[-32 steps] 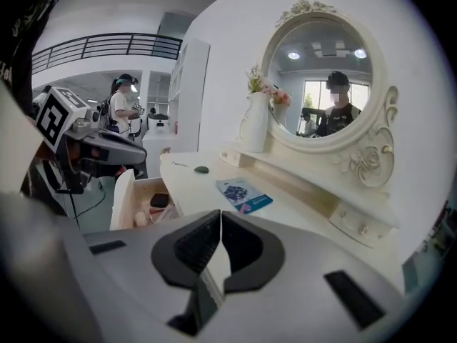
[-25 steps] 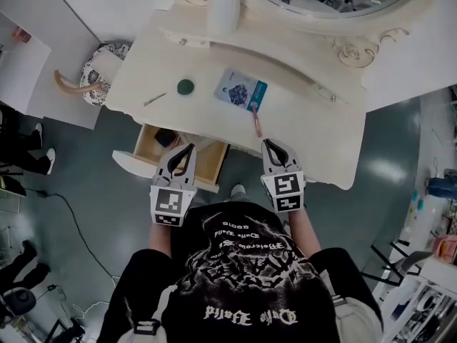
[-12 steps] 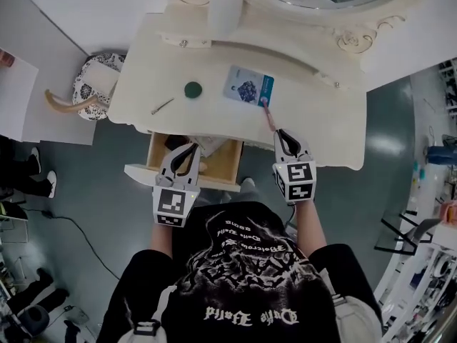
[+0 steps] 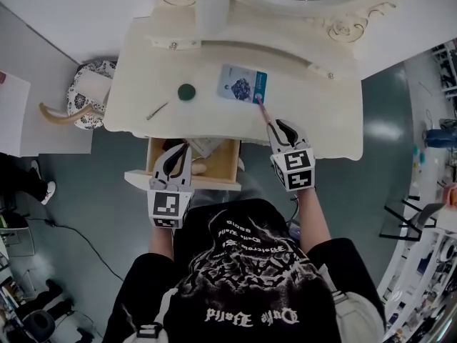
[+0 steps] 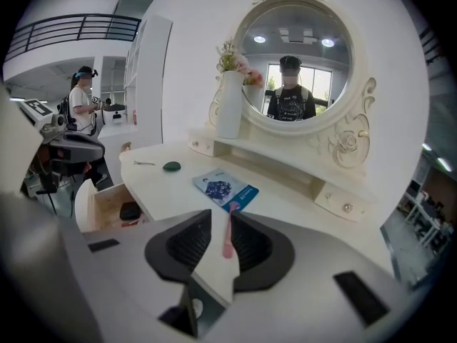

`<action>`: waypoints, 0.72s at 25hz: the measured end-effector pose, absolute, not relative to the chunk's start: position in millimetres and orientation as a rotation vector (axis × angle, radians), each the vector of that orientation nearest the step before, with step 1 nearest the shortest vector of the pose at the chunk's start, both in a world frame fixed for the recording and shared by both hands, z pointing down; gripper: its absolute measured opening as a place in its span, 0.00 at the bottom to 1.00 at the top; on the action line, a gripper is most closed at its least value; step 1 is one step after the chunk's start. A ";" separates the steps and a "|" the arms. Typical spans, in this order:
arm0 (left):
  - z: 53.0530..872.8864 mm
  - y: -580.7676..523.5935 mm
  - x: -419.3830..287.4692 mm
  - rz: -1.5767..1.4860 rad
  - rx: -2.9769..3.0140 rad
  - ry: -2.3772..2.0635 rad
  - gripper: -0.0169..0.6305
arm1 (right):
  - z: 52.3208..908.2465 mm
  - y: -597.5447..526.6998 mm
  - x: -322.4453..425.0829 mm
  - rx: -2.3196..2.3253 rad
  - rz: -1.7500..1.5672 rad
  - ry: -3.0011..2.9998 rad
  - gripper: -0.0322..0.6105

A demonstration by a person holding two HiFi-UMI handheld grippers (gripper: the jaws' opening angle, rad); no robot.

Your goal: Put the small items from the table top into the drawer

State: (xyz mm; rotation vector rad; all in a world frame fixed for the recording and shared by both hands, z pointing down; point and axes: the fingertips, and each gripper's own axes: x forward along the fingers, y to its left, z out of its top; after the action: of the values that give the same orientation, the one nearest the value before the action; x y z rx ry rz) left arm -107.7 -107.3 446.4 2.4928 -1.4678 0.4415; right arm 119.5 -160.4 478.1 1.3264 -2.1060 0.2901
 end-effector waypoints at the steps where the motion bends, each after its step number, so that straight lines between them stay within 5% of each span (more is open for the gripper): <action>1: 447.1 -107.6 -107.6 0.442 2.486 -1.471 0.05 | 480.4 -162.1 118.4 1.313 0.304 -2.110 0.20; 18: 457.7 -115.3 -105.2 0.480 2.340 -1.594 0.05 | 517.3 -200.0 117.7 1.164 0.431 -2.103 0.22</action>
State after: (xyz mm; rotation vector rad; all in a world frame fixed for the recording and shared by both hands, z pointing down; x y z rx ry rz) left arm -105.2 -115.3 457.7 2.3396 -1.5944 0.4798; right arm 117.7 -200.0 517.3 1.1642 -2.1029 0.4308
